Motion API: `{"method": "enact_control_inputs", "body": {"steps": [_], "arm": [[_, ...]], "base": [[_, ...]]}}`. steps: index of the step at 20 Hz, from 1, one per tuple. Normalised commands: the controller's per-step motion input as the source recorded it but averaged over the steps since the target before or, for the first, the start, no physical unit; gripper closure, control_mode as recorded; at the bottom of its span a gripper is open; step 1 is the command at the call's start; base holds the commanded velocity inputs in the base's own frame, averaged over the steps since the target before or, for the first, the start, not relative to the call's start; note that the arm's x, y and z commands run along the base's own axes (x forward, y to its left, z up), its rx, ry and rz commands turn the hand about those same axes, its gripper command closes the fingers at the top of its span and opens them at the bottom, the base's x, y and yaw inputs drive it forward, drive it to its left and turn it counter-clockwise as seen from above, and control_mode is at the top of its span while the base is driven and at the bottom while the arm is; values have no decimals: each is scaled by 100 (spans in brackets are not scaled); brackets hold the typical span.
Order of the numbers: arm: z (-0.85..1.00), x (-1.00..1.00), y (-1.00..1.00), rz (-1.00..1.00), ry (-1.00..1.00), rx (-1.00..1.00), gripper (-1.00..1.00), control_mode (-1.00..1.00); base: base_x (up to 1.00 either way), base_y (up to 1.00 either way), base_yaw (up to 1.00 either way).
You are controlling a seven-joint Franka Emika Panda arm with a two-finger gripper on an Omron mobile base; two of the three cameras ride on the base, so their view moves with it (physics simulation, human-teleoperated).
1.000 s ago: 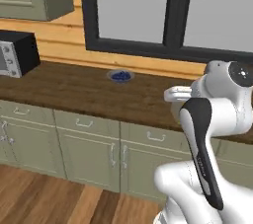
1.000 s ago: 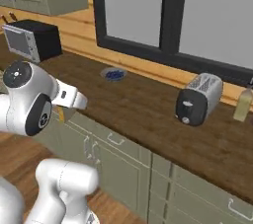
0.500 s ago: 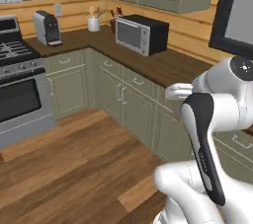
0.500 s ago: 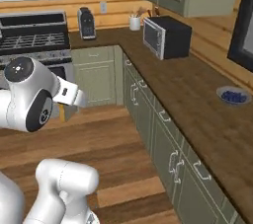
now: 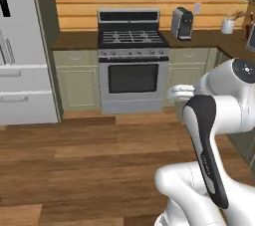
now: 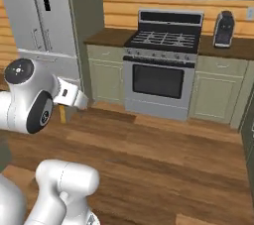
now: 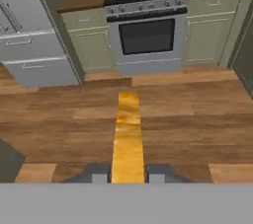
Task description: Start the toaster. Once the lever pops up, take the bread to the plate on the dining counter.
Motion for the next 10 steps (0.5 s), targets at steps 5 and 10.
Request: {"method": "enact_control_inputs", "body": {"steps": [5,10], "arm": [[0,0,0,0,0,0,100,100],[0,0,0,0,0,0,100,100]], "base": [[38,61,73],[100,-7,58]]}}
